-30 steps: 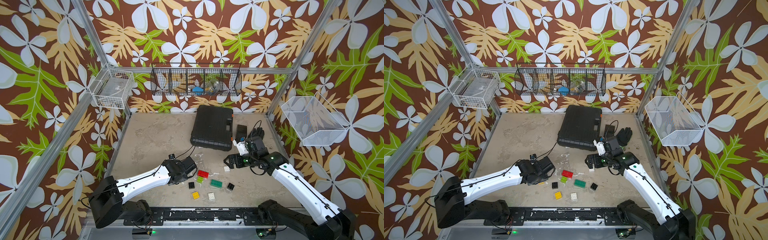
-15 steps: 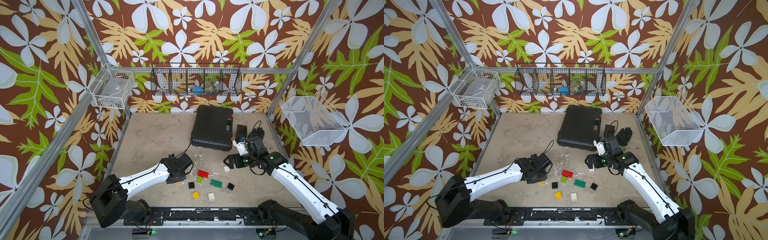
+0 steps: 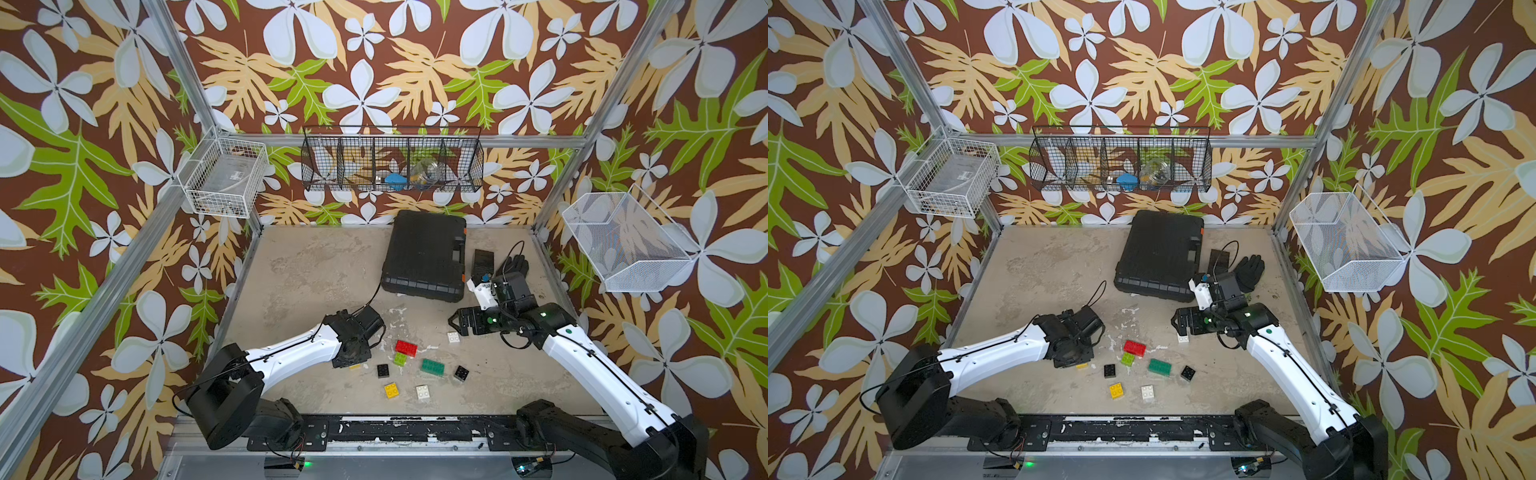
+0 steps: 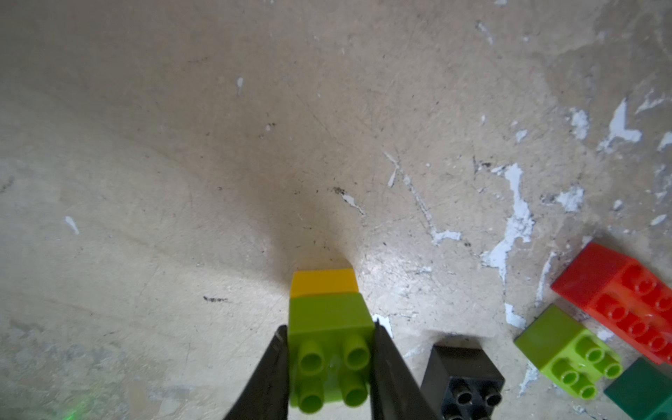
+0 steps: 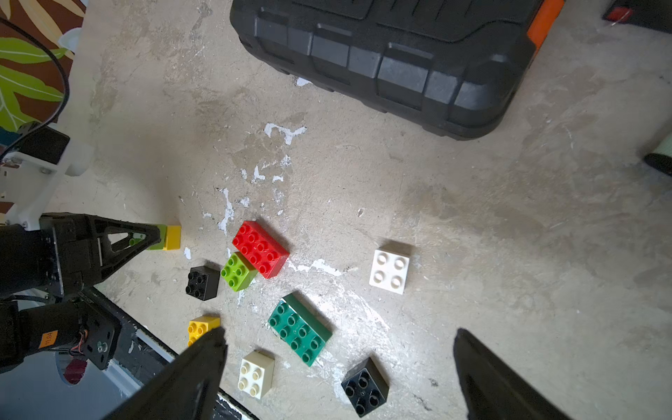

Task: Assemble a giraffe with lego
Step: Assemble the lego brick with the lego brick.

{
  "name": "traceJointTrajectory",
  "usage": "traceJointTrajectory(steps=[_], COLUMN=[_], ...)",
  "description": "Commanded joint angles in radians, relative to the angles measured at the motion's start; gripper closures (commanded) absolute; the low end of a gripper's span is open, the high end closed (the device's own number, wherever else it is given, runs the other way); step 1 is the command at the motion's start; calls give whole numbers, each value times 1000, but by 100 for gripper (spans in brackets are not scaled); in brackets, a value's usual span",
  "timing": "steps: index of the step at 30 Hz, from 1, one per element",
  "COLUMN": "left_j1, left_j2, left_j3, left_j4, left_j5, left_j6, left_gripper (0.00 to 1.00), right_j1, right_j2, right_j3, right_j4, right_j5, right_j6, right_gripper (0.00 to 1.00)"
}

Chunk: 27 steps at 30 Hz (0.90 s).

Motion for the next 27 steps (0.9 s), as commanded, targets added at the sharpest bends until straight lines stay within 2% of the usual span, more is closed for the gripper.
traceJointTrajectory(steps=[1,9,20,27], left_j1=[3,4,4,3], left_j2=[-8,-21,-123,-133], left_j3=[-15,-66,-139,-173], left_j4=[16,40,36,50], left_j5=[16,30,2,19], left_j6=[-19,-44,-162,-173], left_gripper=[89,88,88,88], right_j1=[-2,-7,-8,-9], right_j2=[3,3,10,9], right_j3=[2,0,5,0], right_j4=[13,13,7,9], right_j5=[-3,-4,-1,-4], right_j6=[-14,-14,-14,-14], right_gripper=[0,0,0,0])
